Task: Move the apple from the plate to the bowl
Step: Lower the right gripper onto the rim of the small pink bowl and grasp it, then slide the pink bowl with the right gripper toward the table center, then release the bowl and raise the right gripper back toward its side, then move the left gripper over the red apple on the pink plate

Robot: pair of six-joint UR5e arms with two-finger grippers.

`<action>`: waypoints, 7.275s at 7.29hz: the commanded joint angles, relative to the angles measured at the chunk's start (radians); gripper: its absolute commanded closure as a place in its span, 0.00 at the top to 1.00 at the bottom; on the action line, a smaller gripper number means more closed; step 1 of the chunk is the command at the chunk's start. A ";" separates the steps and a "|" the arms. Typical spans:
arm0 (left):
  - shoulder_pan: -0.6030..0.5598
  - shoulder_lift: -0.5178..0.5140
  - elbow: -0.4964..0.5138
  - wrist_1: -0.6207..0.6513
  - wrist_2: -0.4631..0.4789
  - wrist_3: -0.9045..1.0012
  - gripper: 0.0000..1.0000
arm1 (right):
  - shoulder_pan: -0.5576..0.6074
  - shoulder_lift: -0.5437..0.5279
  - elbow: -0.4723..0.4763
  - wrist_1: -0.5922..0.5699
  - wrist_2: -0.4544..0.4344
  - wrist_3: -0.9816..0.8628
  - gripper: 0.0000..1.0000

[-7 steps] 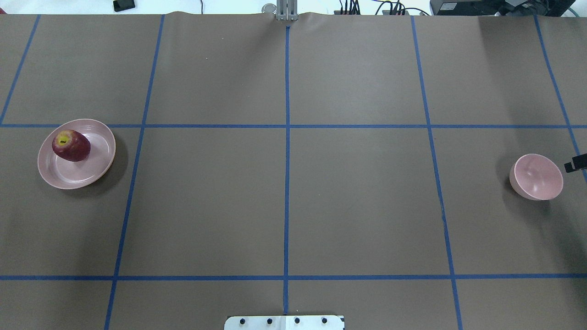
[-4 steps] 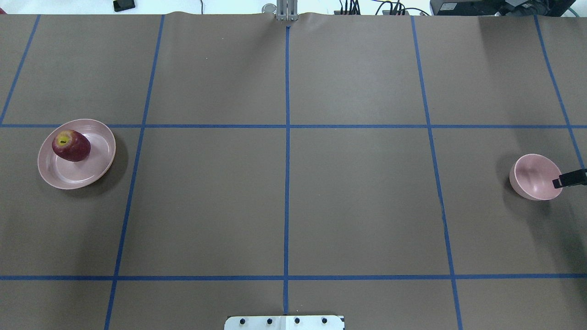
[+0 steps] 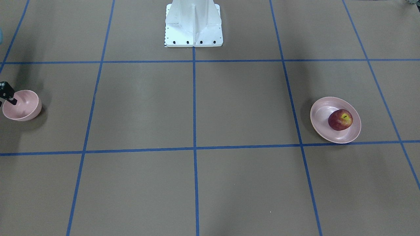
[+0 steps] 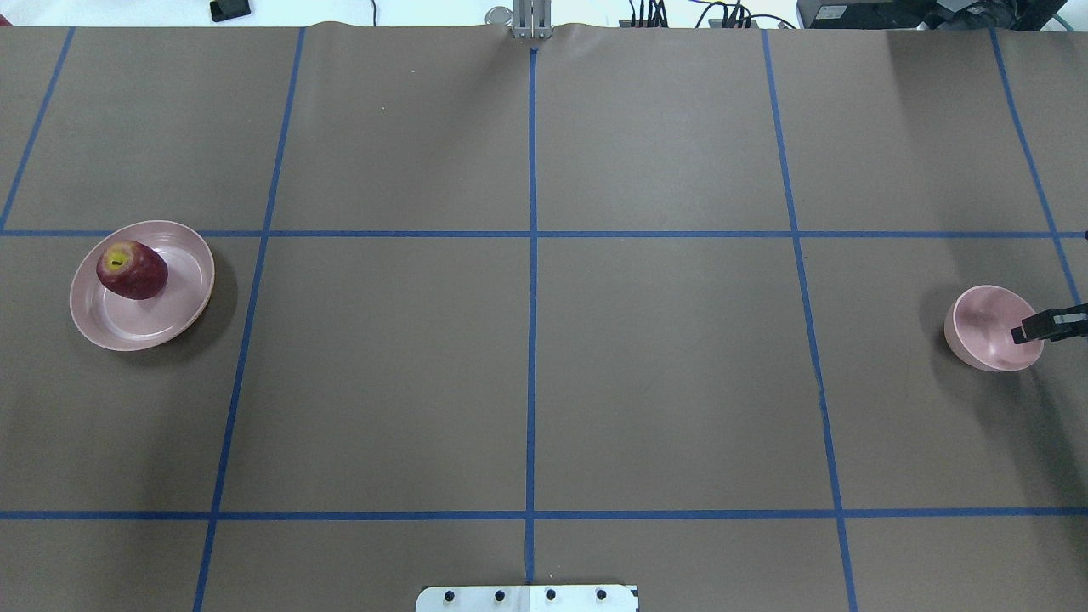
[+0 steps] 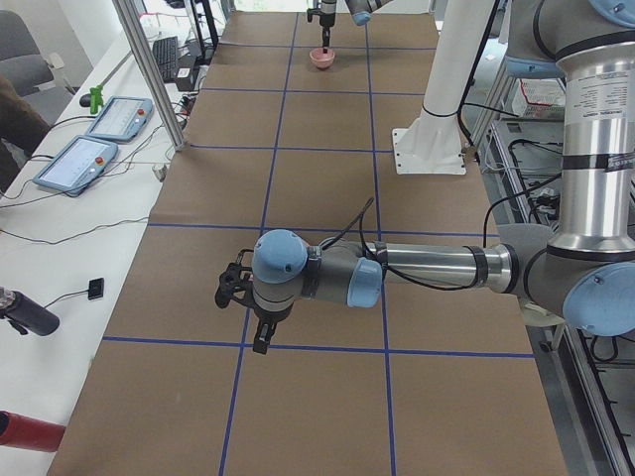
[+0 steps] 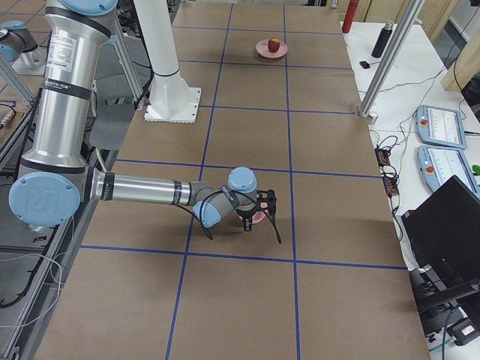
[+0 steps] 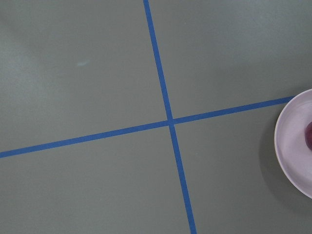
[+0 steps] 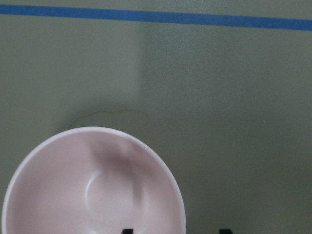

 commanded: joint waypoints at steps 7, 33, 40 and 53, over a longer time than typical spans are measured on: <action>0.000 0.003 0.002 0.000 0.000 -0.001 1.00 | -0.005 0.156 0.020 -0.023 0.149 0.170 0.00; 0.079 -0.083 -0.079 0.009 -0.054 -0.148 0.99 | -0.228 0.813 0.127 -0.757 -0.136 0.373 1.00; 0.486 -0.170 -0.170 0.006 0.174 -0.749 0.99 | 0.339 0.277 0.122 -0.765 -0.008 -0.633 1.00; 0.627 -0.250 0.114 -0.229 0.170 -0.775 0.99 | 0.412 0.172 0.122 -0.761 -0.013 -0.715 1.00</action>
